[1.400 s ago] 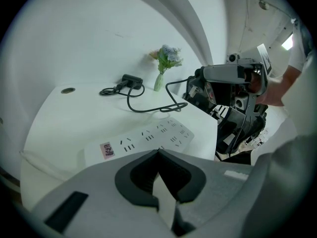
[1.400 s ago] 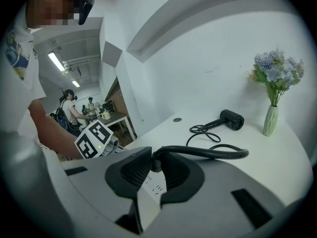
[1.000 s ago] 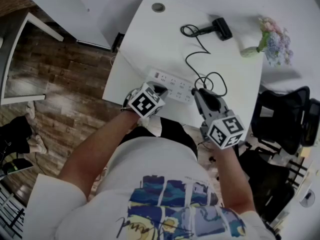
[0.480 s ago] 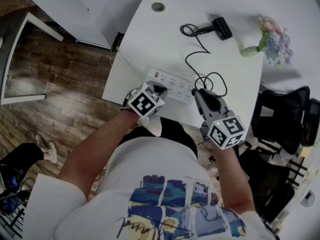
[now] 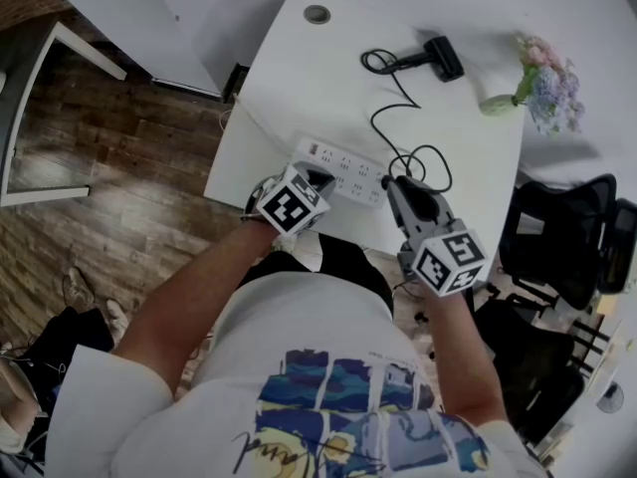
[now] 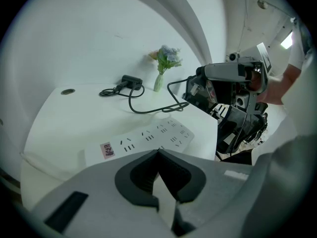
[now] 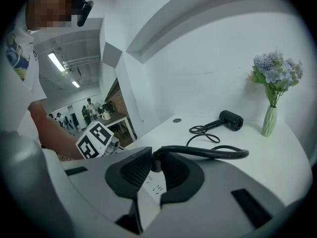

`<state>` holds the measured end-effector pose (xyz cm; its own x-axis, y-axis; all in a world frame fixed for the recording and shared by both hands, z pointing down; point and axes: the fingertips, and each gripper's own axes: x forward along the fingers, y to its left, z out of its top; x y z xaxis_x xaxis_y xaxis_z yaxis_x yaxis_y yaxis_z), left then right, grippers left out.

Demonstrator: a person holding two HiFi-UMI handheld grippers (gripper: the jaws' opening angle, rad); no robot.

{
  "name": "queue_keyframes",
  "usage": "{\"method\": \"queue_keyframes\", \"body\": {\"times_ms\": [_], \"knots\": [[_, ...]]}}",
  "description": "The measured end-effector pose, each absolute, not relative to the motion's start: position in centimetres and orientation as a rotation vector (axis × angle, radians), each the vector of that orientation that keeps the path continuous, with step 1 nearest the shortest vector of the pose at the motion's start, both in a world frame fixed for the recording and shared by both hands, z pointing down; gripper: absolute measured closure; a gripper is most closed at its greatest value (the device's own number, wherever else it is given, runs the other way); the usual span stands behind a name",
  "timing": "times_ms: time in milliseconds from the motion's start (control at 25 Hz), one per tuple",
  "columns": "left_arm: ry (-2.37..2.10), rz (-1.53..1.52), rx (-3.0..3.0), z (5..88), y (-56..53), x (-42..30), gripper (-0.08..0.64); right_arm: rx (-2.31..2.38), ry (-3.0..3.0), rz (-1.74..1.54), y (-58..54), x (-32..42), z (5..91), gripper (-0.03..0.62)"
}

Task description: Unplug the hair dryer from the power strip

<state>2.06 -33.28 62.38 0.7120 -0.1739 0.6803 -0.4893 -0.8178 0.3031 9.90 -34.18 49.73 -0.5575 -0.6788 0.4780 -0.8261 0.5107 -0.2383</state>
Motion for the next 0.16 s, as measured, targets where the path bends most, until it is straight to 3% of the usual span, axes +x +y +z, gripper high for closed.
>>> {"method": "queue_keyframes", "body": {"times_ms": [160], "knots": [[-0.504, 0.909, 2.455, 62.35, -33.37, 2.11, 0.560, 1.262, -2.432, 0.651, -34.24, 9.75, 49.89, 0.534]]}}
